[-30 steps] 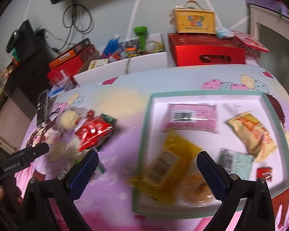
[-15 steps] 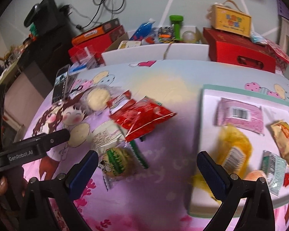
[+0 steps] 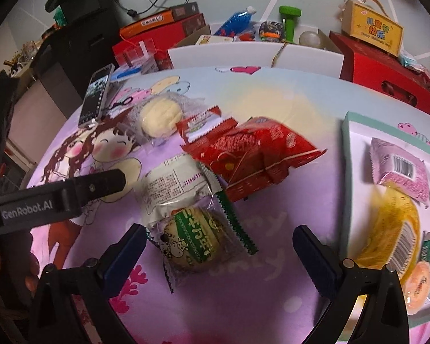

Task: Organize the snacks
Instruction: 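Position the right tool over the green round cookie packet and the left tool over the white packet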

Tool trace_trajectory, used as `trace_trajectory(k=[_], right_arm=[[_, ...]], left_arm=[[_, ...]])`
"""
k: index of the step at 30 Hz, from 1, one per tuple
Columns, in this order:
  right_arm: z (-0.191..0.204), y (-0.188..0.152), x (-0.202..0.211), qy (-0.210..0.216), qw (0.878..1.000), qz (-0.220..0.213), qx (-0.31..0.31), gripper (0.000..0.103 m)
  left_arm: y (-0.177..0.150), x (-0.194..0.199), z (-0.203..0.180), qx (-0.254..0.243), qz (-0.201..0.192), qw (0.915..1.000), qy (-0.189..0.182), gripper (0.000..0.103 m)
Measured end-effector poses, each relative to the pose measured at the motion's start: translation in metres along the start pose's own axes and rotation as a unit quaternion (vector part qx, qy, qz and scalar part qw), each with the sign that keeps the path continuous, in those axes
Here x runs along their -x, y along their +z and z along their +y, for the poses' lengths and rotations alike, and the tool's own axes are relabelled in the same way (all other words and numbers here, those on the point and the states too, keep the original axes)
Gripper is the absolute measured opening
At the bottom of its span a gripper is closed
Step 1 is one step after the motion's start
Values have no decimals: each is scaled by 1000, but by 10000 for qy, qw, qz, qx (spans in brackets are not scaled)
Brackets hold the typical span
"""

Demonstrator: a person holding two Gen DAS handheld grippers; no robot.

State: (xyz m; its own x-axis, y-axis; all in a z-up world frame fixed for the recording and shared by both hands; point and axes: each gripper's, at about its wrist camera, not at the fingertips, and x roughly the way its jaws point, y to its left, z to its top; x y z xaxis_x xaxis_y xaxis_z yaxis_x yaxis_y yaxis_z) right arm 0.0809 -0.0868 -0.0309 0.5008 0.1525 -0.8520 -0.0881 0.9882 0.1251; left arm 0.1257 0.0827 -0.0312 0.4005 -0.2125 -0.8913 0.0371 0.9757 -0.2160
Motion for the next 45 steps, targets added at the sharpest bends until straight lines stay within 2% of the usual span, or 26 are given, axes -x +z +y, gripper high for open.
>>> trace_trajectory(k=[8,16,32,40,45], right_arm=[[3,-5,-16,-57,9998,190,97,103],[3,-6,-19,-146,9997,174,111,103],[-6,-7,-12,-212,9997,141,-32,82],[-7,-7,-12,-202,9997,156,-33,80],[-6,-8,-12,-195,9997,159,-50,80]], left_arm=[[2,-6,-4,-69,44,10000,-14,96],[3,-6,-11,-171,14,9998,-109,96],[7,-22,-50,-780,208,9960,-378,96],[5,-35,-67,-1065,311,9930,-414,96],[6,-42,-72,-1168,240,9925,-250,96]])
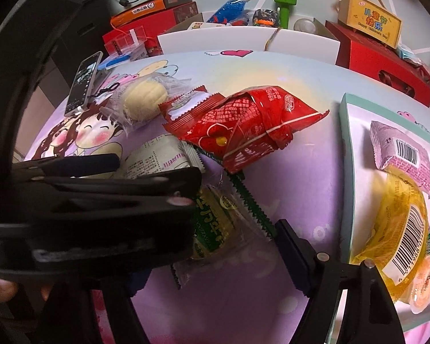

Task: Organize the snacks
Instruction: 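Position the right tool over the green round cookie packet and the left tool over the white packet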

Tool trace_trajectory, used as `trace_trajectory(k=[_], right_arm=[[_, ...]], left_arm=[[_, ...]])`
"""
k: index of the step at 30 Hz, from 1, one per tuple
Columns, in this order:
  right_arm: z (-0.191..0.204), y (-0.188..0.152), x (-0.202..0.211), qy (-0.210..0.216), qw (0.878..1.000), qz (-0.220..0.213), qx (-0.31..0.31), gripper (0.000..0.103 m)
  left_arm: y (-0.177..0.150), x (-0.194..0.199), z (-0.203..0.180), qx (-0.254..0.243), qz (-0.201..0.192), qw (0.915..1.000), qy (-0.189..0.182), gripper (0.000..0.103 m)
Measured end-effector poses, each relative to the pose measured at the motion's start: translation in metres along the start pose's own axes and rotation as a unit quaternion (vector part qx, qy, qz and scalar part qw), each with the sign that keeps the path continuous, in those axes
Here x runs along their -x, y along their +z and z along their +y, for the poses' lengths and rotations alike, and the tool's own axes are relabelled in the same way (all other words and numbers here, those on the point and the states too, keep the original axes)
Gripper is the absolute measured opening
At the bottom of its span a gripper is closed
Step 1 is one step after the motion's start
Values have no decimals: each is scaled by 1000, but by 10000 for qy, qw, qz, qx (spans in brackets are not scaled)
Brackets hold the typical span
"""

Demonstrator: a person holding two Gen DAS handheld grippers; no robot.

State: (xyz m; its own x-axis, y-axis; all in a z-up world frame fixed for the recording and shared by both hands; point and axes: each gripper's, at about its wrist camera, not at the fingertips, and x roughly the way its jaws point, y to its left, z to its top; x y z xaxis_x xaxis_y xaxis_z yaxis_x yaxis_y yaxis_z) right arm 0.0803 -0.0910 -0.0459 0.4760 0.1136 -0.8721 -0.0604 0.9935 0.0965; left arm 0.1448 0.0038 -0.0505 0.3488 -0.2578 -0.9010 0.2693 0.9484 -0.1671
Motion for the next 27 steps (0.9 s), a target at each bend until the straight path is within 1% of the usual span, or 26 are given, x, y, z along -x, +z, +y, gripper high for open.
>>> trace_trajectory(k=[3,6,12,18,23,27], right_arm=[[0,0,0,2,10000,-1,4,80],[0,0,0,3,10000,-3,-1,80],[-1,-1,0,12,10000,-3,-9,80],[0,-1,0,10,10000,-3,-11,80],[0,-1,0,15,10000,-3,-16,80],[0,-1,0,16,10000,-1,-19,80]], left_arm=[[1,-1,3,77,-36,10000,5,96],[2,-5,8,169,12,9997,174,96],[-1,-3,19,406,31,9992,55,96],[-3,-2,21,380,56,9992,117,96],[-1,-7,13,186,88,9995,238,96],[3,-6,13,344,30,9994,91,96]])
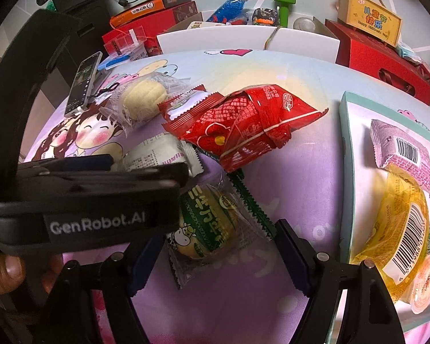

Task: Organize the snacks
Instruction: 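Position the right tool over the green round cookie packet and the left tool over the white packet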

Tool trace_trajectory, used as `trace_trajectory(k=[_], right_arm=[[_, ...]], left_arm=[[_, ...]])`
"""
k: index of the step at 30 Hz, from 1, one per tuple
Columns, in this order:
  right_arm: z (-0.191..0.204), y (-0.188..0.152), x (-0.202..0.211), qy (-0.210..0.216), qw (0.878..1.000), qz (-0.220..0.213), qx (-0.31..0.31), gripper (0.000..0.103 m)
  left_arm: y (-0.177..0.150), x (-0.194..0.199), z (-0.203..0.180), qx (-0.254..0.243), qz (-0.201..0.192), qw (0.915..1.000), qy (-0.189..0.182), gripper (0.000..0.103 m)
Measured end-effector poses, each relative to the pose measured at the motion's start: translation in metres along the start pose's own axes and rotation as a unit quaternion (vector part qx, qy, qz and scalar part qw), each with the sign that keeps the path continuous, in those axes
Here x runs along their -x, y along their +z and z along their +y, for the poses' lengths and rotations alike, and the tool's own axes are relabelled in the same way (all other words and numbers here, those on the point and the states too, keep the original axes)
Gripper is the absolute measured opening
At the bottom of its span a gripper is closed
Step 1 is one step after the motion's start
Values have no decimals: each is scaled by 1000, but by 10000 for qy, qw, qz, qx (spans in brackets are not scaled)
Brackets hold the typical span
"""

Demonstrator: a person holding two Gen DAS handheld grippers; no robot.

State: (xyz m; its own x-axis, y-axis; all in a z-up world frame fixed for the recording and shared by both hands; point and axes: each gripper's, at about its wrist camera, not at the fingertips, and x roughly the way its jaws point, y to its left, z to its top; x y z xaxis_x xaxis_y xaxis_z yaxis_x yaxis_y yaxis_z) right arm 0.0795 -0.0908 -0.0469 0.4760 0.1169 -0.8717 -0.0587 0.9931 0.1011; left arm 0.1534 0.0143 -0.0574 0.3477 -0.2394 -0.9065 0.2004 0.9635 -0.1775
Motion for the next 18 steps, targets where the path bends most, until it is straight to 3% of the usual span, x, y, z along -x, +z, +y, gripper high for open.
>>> trace_trajectory(k=[10,18], right_arm=[[0,0,-1,5,10000,1,-6,80],[1,0,-2,8,10000,4,-5,80]], left_arm=[[10,1,12,562,-202,9979,-260,96],[11,-4,8,553,-181,9983,-65,96]])
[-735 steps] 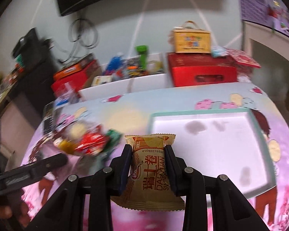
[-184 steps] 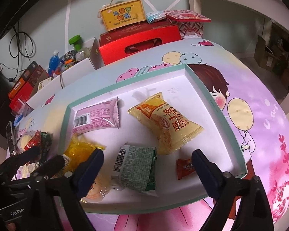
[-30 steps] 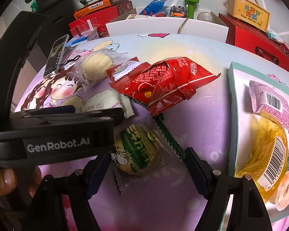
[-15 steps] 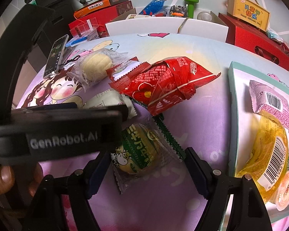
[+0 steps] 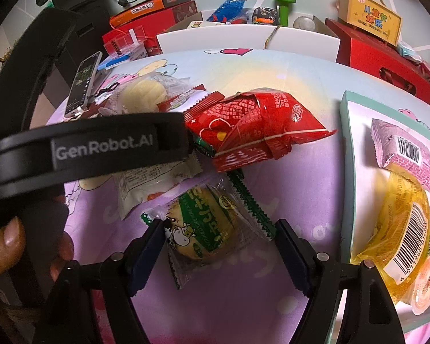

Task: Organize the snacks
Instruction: 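Position the right tool over the green round cookie packet and the left tool over the white packet, then grasp the white packet with the left tool while the right tool grasps the green cookie packet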

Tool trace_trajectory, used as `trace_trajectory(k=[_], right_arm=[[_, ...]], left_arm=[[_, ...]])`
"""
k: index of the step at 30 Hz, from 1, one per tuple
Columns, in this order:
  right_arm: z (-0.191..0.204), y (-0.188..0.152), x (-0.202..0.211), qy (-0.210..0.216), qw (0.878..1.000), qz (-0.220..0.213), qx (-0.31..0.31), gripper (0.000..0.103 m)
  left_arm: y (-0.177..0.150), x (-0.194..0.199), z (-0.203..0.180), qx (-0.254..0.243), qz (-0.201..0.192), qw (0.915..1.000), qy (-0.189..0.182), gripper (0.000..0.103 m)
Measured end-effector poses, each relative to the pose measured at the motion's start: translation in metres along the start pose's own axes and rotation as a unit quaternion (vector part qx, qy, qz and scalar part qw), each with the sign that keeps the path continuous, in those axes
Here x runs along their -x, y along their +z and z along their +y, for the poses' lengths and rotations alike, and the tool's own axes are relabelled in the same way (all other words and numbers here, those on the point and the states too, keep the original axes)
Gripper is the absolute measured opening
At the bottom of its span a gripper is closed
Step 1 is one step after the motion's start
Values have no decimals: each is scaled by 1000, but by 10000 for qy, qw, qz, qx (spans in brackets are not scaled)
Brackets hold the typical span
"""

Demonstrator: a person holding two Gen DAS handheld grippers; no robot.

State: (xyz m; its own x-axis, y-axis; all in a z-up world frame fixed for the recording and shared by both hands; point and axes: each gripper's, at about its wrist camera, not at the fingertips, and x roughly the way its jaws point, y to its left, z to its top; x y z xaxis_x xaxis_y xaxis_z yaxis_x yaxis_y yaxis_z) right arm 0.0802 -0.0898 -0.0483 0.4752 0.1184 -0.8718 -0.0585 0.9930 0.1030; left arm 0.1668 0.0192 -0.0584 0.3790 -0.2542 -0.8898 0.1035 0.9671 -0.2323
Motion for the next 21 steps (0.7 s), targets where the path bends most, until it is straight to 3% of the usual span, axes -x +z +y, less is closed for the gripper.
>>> trace_trajectory(k=[3,6,8,9,13,21], right_arm=[[0,0,0,-3,10000,2,6,80],[1,0,1,-16,10000,-5,19,73],[1,0,1,-1,10000,-5,12,69],[1,0,2,11,10000,-3,17,69],[3,1,3,79,10000,-12,47,59],[3,1,5,118,9999,-7,77,54]], left_arm=[[-2,0,-3,-69,17,9999,126,94],[-3,4,-2,-45,-1,9999,106,81],[-4,7,0,-31,-18,10000,49,58],[-5,8,0,-34,-12,10000,33,51],[-9,11,3,-14,-6,10000,-4,48],[-17,20,10,15,42,9999,-113,43]])
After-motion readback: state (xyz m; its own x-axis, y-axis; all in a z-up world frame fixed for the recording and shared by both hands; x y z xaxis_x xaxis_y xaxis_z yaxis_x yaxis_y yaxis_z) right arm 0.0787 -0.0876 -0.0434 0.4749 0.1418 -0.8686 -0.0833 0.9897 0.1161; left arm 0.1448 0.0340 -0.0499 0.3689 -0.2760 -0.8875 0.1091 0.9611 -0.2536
